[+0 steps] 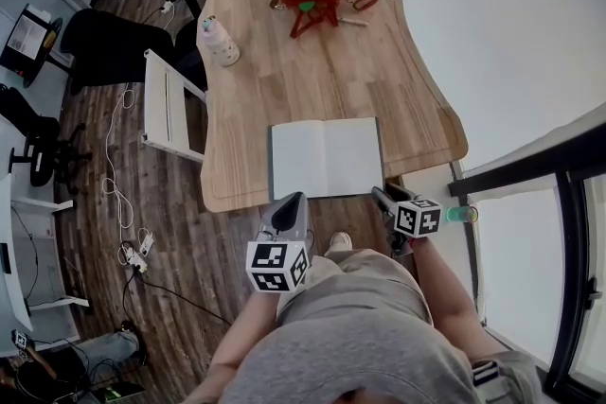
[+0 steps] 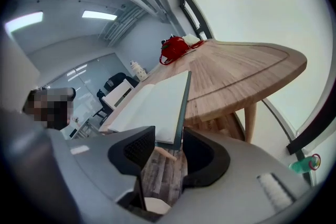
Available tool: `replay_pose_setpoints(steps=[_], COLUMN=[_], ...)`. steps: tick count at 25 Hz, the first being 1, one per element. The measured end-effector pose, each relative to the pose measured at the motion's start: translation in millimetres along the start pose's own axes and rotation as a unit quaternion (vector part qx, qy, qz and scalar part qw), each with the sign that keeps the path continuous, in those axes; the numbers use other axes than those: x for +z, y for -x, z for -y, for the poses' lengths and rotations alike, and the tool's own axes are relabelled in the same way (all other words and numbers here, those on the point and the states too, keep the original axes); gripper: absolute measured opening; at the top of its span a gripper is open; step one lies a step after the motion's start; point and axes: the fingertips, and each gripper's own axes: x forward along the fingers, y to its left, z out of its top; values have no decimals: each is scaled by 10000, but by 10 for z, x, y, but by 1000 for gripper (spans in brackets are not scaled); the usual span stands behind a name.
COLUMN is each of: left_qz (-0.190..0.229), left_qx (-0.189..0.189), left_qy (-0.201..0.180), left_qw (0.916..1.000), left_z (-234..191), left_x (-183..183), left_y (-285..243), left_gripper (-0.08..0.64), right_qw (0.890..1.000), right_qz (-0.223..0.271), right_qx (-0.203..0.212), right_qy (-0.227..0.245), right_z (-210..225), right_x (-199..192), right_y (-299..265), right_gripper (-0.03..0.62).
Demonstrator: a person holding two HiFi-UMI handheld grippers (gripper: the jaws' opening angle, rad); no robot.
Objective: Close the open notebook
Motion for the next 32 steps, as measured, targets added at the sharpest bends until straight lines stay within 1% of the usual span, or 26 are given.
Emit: replay_pose_setpoints(steps=[5,9,15,23,29,32], left_qz=[-7,-4,37,102,137,158], left_qx=[36,65,116,166,169,155], left_qy=[-8,1,-20,-14,-9,-23], left_qw=[10000,10000,9999,9998,9998,9998], left_z=[-27,-41,-52,-54,-38,-10], left_x=[-18,-34,-33,-23,-21,-7], left_y=[16,65,127,182,194,177], left_gripper=[3,3,3,3,3,3], right_qw=[9998,10000,9999,9994,9981,9971], right_qz=[10,11,142,354,587,691], right_qx=[124,18,-45,-7,80,114], right_qy=[-134,-37,-11,61,163,303], right_z=[11,9,-14,-118,-247,-316], right_x=[0,-3,55,179,336,457], right_y=[-20,-5,54,153,238,282], right_gripper=[158,149,112,60,46,41])
